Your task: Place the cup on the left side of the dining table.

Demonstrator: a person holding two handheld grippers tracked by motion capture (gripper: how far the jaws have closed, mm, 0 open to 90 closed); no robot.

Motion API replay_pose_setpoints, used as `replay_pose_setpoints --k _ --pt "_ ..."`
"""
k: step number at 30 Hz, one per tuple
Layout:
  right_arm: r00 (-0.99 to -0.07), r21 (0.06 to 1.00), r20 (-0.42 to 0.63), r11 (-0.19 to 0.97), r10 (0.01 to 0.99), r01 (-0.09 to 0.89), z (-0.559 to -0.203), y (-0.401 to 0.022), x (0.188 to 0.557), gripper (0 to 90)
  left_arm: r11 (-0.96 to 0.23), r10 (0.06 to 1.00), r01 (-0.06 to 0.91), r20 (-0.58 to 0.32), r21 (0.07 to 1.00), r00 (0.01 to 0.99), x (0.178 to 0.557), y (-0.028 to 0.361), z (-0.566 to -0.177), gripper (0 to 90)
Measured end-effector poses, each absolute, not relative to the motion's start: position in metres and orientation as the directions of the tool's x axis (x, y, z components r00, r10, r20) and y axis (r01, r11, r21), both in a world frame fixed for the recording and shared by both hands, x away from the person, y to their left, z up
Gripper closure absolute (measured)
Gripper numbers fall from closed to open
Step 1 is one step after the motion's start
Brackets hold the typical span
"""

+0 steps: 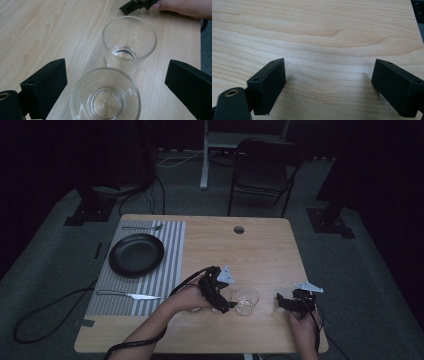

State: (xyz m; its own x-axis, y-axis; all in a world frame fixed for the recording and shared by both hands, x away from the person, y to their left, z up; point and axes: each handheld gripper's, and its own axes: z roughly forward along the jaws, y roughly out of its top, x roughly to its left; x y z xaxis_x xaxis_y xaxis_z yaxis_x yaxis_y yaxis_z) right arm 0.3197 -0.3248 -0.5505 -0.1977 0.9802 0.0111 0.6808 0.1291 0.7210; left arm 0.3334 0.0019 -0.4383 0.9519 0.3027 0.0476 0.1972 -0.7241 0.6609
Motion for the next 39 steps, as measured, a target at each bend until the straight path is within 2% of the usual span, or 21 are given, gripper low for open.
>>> replay_pose_setpoints --k 22,39 --pt "-0.197 0.721 0.012 0.128 0.980 0.681 -0.551 -0.325 0.320 11.7 -0.813 0.216 0.151 0.050 0.562 0.975 0.338 -0.055 -0.452 4.5" --pt "-0.197 0.721 0.012 0.128 0.980 0.681 -0.550 -0.325 0.320 11.7 -0.869 0.223 0.171 0.059 0.464 0.973 0.346 -0.079 -0.463 4.6"
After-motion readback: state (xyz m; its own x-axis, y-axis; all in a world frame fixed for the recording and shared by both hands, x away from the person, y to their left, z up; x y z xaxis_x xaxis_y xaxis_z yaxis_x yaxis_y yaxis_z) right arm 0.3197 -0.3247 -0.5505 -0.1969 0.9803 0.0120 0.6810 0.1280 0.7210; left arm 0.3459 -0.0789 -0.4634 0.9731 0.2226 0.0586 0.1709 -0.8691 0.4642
